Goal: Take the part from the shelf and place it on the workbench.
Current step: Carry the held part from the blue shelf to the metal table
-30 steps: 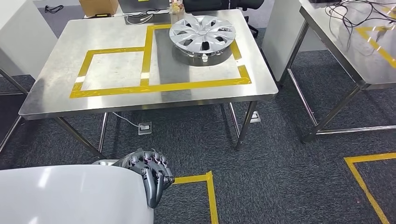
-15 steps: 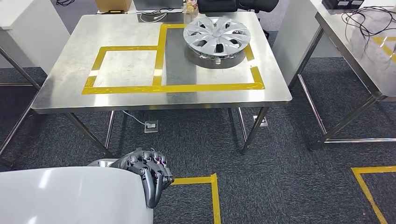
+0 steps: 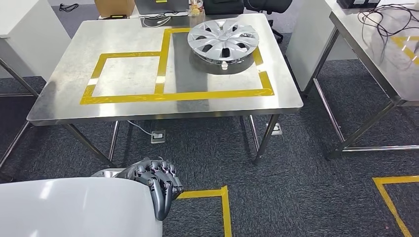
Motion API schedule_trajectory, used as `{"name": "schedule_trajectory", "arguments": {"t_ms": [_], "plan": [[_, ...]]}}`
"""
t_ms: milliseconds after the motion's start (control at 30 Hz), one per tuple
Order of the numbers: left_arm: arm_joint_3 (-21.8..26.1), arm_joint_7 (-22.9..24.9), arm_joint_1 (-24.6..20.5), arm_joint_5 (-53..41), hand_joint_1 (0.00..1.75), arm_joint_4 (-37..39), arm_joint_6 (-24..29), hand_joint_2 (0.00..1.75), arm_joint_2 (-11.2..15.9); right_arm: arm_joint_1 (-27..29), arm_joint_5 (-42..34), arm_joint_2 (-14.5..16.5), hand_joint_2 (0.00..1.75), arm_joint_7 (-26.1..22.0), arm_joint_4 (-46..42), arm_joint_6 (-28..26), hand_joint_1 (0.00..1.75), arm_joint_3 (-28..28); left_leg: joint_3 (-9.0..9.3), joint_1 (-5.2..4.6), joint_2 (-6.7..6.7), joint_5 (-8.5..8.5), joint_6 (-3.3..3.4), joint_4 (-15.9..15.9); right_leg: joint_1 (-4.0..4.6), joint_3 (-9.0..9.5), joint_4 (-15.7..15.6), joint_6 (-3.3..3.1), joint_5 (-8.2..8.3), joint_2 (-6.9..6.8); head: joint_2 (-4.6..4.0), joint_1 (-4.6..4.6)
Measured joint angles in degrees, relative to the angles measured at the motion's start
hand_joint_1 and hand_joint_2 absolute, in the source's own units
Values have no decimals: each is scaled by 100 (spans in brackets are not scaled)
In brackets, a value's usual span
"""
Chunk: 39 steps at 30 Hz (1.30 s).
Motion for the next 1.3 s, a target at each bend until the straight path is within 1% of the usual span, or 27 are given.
{"name": "schedule_trajectory", "arguments": {"t_ms": [33,67,133,200,267,333,367,400,433,500,533,567,633,667,733,767,833,867,900,933,967,1033,1067,1100,1200,1233,1300], "plan": [[1,-3,-5,-2,175,-2,2,175,0,0,-1,1,0,2,0,-4,0,0,148,-18,17,93,36,-309,10,16,-3,24,-17,1,0,1],[2,-4,-8,-4,175,-5,4,175,1,0,-3,-1,0,3,0,-10,0,0,219,-39,29,109,72,-473,17,30,-8,59,-23,0,0,0],[6,-4,-9,-9,175,-9,8,175,1,2,-6,-3,0,7,0,-20,0,0,231,-62,10,77,143,-549,22,53,19,153,17,-4,0,-3],[10,-4,-13,-13,175,-16,10,175,-1,0,-7,-2,0,9,0,-22,0,0,332,-45,-12,78,221,-612,17,13,171,188,-19,-10,0,4],[11,-4,-18,-16,175,-22,10,175,-6,-5,-5,-7,0,9,0,-22,0,0,435,-37,-20,70,269,-644,14,-263,670,133,-261,-6,0,28],[9,-4,-16,-16,175,-22,10,175,-9,-1,-7,-18,0,9,0,-22,0,0,452,-64,-35,44,298,-643,20,-727,1435,119,-522,0,0,46],[8,-4,-12,-16,175,-22,11,175,-10,5,-7,-23,0,9,0,-22,0,0,468,-76,-49,23,304,-641,22,-903,1667,136,-567,1,0,45],[7,-4,-11,-16,175,-22,12,175,-10,11,-7,-25,0,9,0,-22,0,0,497,-84,-64,-3,302,-639,23,-972,1682,170,-513,1,0,47],[7,-4,-10,-16,175,-21,16,175,-11,15,-6,-27,0,9,0,-22,0,0,540,-87,-77,-37,293,-638,23,-916,1451,207,-361,1,0,47],[8,-8,-11,-20,175,-17,39,175,-11,20,3,-33,0,9,0,-22,0,0,645,-92,-90,-123,261,-638,28,-599,605,257,78,1,0,49],[8,-18,-16,-24,175,-8,54,175,-12,15,9,-38,0,9,0,-22,0,0,680,-97,-94,-164,236,-636,42,-468,259,222,197,-1,0,45],[9,-35,-24,-31,175,5,66,175,-15,11,15,-43,0,9,0,-22,0,0,695,-103,-97,-200,205,-635,62,-381,48,169,274,0,0,42],[9,-83,-43,-56,175,48,71,175,-31,2,18,-46,0,9,0,-22,0,1,710,-107,-104,-234,140,-606,91,-329,-34,29,236,6,0,34],[9,-108,-51,-72,175,67,70,175,-39,1,15,-43,0,8,0,-22,0,1,703,-102,-101,-250,111,-565,78,-285,-44,-3,246,14,0,34],[8,-148,-68,-98,175,98,66,175,-54,-2,6,-36,0,4,0,-23,0,2,567,-88,-84,-290,54,-258,43,-186,-62,-72,191,25,0,19],[8,-161,-74,-104,175,109,65,175,-58,-6,1,-30,0,-1,0,-25,0,2,373,-73,-73,-363,22,63,31,-137,-67,-98,154,29,0,9],[5,-171,-72,-114,175,137,63,175,-62,-1,-6,-25,0,-7,0,-26,0,2,-134,-39,-59,-602,-37,802,34,-58,-68,-129,65,35,0,-7],[2,-173,-67,-116,175,151,63,175,-63,7,-8,-24,0,-8,0,-28,0,2,-368,-23,-51,-706,-57,1063,35,-4,-68,-129,14,38,0,-6],[-1,-174,-63,-119,175,163,62,175,-63,19,-9,-25,0,-8,0,-31,0,2,-504,-14,-44,-720,-63,1126,36,63,-68,-124,-40,41,0,-5],[-3,-174,-60,-120,175,172,61,175,-64,28,-9,-26,0,-7,0,-33,0,2,-543,-10,-37,-628,-56,999,40,144,-69,-117,-97,43,0,-6],[-4,-175,-60,-121,175,177,61,175,-64,33,-10,-27,0,-7,0,-35,0,2,-499,-13,-32,-426,-32,708,46,235,-71,-109,-160,44,0,-7],[-5,-176,-58,-121,175,183,58,175,-63,37,-13,-20,0,-7,5,-35,0,2,-332,-56,-20,149,65,-42,64,370,-79,-79,-287,53,0,-9],[-5,-178,-54,-121,175,184,56,175,-62,32,-19,-15,0,-8,8,-36,0,2,-267,-84,-24,342,111,-310,77,423,-96,-57,-356,55,0,-8],[-5,-179,-49,-120,175,185,52,175,-63,28,-26,-15,0,-8,11,-36,0,2,-221,-107,-29,436,147,-477,90,490,-98,-25,-392,57,0,-7],[-3,-191,-45,-124,175,184,47,175,-75,14,-43,-30,0,-8,11,-36,0,2,1,-105,-50,376,229,-618,108,643,-14,80,-404,48,0,-4],[-2,-197,-47,-130,175,183,47,175,-84,6,-48,-31,0,-8,11,-35,0,2,91,-99,-48,362,264,-635,104,558,166,96,-400,46,0,6],[-2,-205,-44,-145,175,184,47,175,-102,-10,-60,-33,0,-8,11,-35,0,2,219,-98,-48,303,309,-648,91,112,847,86,-477,44,0,27]]}}
